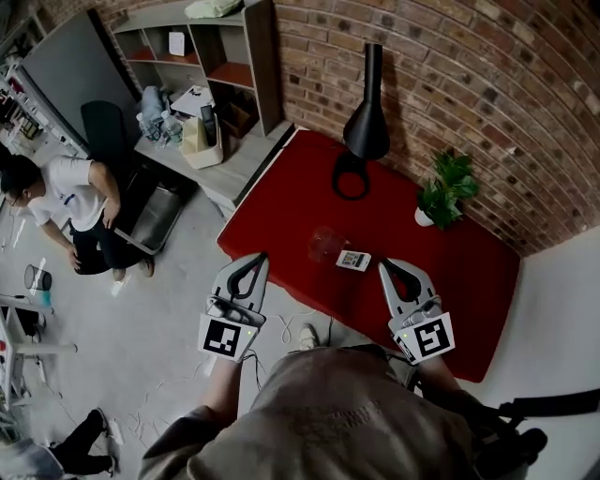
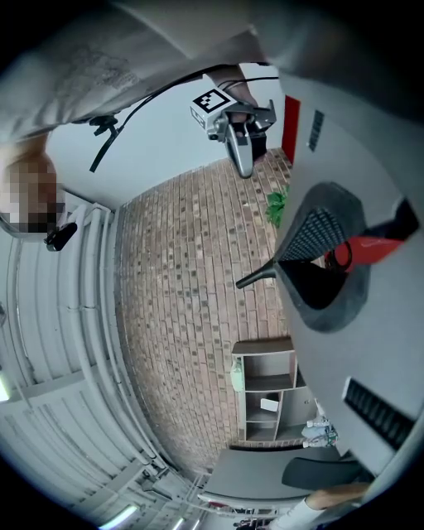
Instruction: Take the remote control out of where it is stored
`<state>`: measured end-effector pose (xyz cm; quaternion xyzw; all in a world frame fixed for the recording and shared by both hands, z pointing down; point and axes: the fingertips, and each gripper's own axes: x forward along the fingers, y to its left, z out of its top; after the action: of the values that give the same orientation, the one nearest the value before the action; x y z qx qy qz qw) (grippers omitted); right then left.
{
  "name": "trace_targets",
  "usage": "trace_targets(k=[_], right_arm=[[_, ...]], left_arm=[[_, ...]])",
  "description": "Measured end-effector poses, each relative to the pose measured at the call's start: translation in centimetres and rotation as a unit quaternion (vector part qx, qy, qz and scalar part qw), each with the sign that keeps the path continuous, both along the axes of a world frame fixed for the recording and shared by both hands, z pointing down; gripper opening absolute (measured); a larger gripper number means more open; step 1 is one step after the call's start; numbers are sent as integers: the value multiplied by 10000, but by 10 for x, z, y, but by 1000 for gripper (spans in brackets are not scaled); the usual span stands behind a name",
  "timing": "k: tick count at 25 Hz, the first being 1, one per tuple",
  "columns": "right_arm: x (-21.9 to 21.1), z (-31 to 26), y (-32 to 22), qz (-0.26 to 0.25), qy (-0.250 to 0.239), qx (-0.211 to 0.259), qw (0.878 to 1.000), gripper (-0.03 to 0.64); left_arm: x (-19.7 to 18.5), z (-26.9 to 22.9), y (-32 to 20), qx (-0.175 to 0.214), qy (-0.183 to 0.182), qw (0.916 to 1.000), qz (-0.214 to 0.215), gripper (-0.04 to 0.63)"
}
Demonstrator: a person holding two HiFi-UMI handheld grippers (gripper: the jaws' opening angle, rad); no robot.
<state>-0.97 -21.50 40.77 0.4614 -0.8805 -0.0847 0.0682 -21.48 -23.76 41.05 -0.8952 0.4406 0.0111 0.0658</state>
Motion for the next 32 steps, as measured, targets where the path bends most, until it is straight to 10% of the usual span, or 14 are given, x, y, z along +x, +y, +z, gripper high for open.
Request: trace_targets(k=[32], right_arm=[[9,-9,-26,-254,-175,30,9995,12]], left_arm=[[-2,-6,-8,-71,-38,9987,-500,5]])
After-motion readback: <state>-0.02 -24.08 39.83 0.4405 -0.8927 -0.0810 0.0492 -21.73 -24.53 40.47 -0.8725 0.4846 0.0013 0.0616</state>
